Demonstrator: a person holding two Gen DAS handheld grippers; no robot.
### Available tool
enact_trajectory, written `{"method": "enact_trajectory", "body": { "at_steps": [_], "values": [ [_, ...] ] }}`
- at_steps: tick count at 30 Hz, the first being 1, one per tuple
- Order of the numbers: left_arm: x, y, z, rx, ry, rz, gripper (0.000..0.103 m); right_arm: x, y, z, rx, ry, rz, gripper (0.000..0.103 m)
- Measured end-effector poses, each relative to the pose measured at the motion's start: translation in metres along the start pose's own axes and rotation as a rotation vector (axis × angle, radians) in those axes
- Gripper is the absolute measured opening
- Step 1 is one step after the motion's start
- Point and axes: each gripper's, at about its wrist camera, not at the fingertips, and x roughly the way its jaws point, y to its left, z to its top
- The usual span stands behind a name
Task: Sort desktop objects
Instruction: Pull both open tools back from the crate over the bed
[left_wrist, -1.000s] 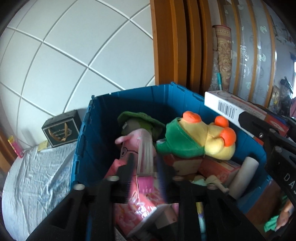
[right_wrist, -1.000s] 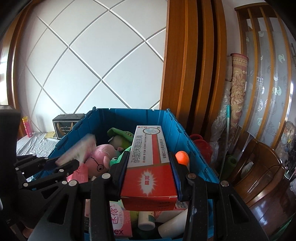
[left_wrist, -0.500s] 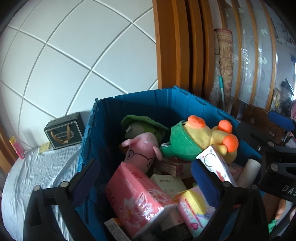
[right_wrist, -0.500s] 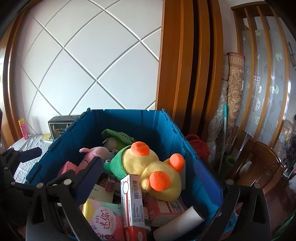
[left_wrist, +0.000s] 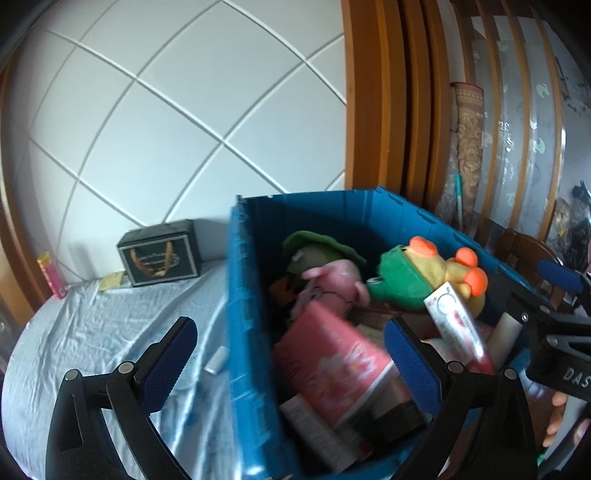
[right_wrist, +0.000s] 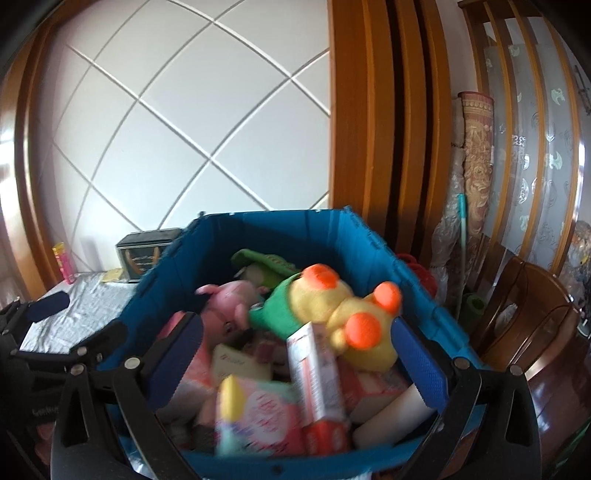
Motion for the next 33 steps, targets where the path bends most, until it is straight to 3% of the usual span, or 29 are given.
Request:
{"method": "enact_trajectory", "body": {
  "at_steps": [8,18,25,33],
  "values": [
    [-0.062,0.077,-0.035,-0.031,0.028,0.068,0.102,-0.057,0.074,-0.027,0.016,0.015,0.075,0.103],
    [-0.131,0.145,-0.067,-0.028,0.034,0.029,0.102,-0.126,0.178,-0.057,-0.005,0.032,0.069,0.103],
    [-0.155,0.163,-0.076,-0.048,0.033,0.038,0.102,-0.155,0.205,-0.063,-0.018,0.027,0.079,0.103],
    [-0.163,0.173,-0.086,-0.091,0.036,0.078,0.102,-0.162,0.206,-0.067,-0.044,0.035,0.049,0.103]
  ]
}}
